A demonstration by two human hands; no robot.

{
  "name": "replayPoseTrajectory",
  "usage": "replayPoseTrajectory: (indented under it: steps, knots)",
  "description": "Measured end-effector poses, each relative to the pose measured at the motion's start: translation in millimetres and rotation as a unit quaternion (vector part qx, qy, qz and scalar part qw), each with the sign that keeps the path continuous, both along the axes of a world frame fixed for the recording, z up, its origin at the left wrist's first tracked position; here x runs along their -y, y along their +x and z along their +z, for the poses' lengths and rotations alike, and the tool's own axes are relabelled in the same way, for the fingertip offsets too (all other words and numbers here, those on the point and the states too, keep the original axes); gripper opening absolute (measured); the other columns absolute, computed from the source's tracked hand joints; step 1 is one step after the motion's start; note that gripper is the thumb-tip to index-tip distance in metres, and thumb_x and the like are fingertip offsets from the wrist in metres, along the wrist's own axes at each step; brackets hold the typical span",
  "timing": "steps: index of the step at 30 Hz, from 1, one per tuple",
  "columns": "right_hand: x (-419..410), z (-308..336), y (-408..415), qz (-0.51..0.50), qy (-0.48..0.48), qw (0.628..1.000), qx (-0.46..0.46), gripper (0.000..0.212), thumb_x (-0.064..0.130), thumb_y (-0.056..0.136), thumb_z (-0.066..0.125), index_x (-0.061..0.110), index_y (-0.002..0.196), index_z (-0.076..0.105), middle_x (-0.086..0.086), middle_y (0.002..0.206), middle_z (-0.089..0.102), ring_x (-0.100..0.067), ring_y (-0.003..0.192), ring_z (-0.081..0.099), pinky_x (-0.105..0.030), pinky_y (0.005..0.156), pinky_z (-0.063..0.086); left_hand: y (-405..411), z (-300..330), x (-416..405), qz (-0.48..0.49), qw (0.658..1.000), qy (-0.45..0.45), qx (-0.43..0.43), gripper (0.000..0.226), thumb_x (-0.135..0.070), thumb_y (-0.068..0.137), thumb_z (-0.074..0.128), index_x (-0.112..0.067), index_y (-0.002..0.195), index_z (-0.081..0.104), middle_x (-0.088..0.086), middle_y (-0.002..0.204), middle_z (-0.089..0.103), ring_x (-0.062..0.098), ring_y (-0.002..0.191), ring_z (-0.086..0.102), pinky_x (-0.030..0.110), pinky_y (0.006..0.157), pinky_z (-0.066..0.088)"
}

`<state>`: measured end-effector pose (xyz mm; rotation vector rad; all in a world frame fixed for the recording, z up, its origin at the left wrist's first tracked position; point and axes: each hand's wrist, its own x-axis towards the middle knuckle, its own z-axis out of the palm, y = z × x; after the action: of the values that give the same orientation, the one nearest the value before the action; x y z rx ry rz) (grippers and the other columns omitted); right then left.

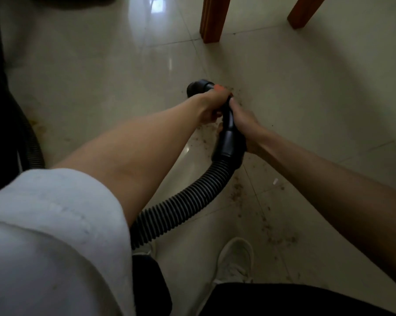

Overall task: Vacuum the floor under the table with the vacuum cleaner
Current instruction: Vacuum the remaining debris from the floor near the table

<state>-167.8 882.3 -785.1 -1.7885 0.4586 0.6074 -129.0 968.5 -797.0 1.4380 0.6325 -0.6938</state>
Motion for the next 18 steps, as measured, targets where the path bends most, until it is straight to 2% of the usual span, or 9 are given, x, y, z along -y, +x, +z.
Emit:
replayPoseTrajectory:
  steps: [2, 3, 6, 9, 15, 18]
  knots:
    - [6, 0, 8, 0.018, -0.013, 1.000, 0.000, 0.053, 0.045, 0.101, 0.036, -0.001, 0.115, 0.059, -0.008, 0.078, 0.059, -0.023, 0.070, 0.059, -0.036, 0.073, 0.052, 7, -4, 9, 0.035, 0.999, -0.032, 0.012, 0.027, -0.036, 0.099, 0.034, -0.013, 0.096, 0.048, 0.006, 0.094, 0.056, 0.020, 0.097, 0.055, 0.025, 0.082, 0.044]
    - [9, 1, 11, 0.025, -0.016, 1.000, 0.005, 0.051, 0.045, 0.101, 0.036, 0.000, 0.111, 0.058, -0.008, 0.077, 0.059, -0.022, 0.070, 0.059, -0.036, 0.072, 0.052, 11, -7, 13, 0.054, 0.997, -0.053, 0.022, 0.030, -0.037, 0.099, 0.034, -0.011, 0.101, 0.049, 0.008, 0.096, 0.056, 0.022, 0.098, 0.057, 0.028, 0.085, 0.045]
    - [11, 9, 21, 0.047, -0.024, 0.998, 0.029, 0.048, 0.045, 0.101, 0.037, 0.003, 0.097, 0.059, -0.008, 0.072, 0.060, -0.021, 0.064, 0.059, -0.034, 0.067, 0.051, 18, -4, 17, 0.117, 0.986, -0.100, 0.061, 0.037, -0.037, 0.101, 0.035, -0.004, 0.113, 0.045, 0.010, 0.091, 0.056, 0.024, 0.087, 0.058, 0.034, 0.079, 0.050]
    - [12, 17, 26, 0.059, -0.004, 0.998, 0.025, 0.046, 0.044, 0.101, 0.038, 0.004, 0.086, 0.057, -0.010, 0.062, 0.058, -0.020, 0.053, 0.058, -0.035, 0.063, 0.052, 24, -8, 17, 0.126, 0.983, -0.107, 0.084, 0.046, -0.038, 0.100, 0.035, -0.002, 0.127, 0.044, 0.009, 0.092, 0.057, 0.027, 0.096, 0.058, 0.038, 0.089, 0.048]
    - [13, 17, 24, 0.072, -0.001, 0.997, -0.035, 0.042, 0.043, 0.101, 0.037, 0.004, 0.102, 0.051, -0.012, 0.064, 0.057, -0.016, 0.040, 0.056, -0.023, 0.042, 0.049, 25, -22, 13, 0.117, 0.989, -0.080, 0.036, 0.038, -0.035, 0.101, 0.035, -0.005, 0.123, 0.044, 0.010, 0.092, 0.055, 0.028, 0.096, 0.057, 0.034, 0.079, 0.047]
    - [12, 18, 32, 0.087, 0.001, 0.995, -0.044, 0.044, 0.045, 0.101, 0.037, 0.003, 0.102, 0.051, -0.012, 0.066, 0.059, -0.015, 0.039, 0.056, -0.023, 0.041, 0.050, 32, -27, 9, 0.123, 0.990, -0.057, 0.042, 0.032, -0.038, 0.100, 0.034, -0.009, 0.107, 0.044, 0.009, 0.089, 0.055, 0.025, 0.093, 0.055, 0.031, 0.074, 0.041]
